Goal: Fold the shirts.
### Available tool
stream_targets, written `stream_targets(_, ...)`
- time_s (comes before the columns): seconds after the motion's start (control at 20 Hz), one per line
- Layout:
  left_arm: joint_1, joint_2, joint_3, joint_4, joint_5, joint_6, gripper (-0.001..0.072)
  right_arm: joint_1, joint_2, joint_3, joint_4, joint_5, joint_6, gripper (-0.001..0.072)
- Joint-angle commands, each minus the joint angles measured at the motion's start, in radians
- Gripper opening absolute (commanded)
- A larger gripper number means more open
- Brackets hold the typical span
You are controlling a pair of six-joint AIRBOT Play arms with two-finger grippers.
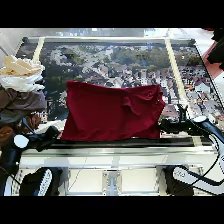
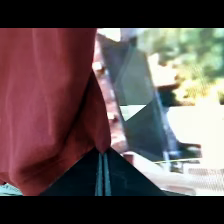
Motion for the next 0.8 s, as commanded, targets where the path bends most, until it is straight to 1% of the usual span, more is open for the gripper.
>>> stream_targets(0.0, 0.0, 0.005, -0.095, -0.115, 0.041, -0.052, 0.0468, 0.0, 0.0, 0.001, 0.009, 0.031, -0.019, 0.0025)
stream_targets(0.4, 0.0, 0.005, -0.117, -0.132, 0.139, -0.056, 0.0466, 0.0, 0.0, 0.001, 0.029, 0.039, -0.023, 0.0025)
stream_targets(0.45, 0.0, 0.005, -0.117, -0.131, 0.149, -0.056, 0.0384, 0.0, 0.0, 0.001, 0.031, 0.039, -0.026, 0.0025)
stream_targets(0.5, 0.0, 0.005, -0.119, -0.131, 0.168, -0.056, 0.0255, 0.0, 0.0, 0.001, 0.033, 0.039, -0.026, 0.0025)
stream_targets(0.55, 0.0, 0.005, -0.121, -0.135, 0.192, -0.056, 0.0221, 0.0, 0.0, 0.001, 0.035, 0.039, -0.026, 0.0025)
stream_targets(0.6, 0.0, 0.005, -0.124, -0.146, 0.214, -0.056, 0.022, 0.0, 0.0, 0.001, 0.037, 0.039, -0.027, 0.0025)
stream_targets(0.65, 0.0, 0.005, -0.125, -0.154, 0.233, -0.056, 0.0203, 0.0, 0.0, 0.001, 0.043, 0.039, -0.038, 0.0025)
stream_targets(0.7, 0.0, 0.005, -0.126, -0.159, 0.243, -0.056, 0.0112, 0.0, 0.0, 0.001, 0.051, 0.039, -0.049, 0.0025)
stream_targets(0.75, 0.0, 0.005, -0.126, -0.172, 0.25, -0.054, 0.0042, 0.0, 0.0, 0.001, 0.059, 0.039, -0.051, 0.0024)
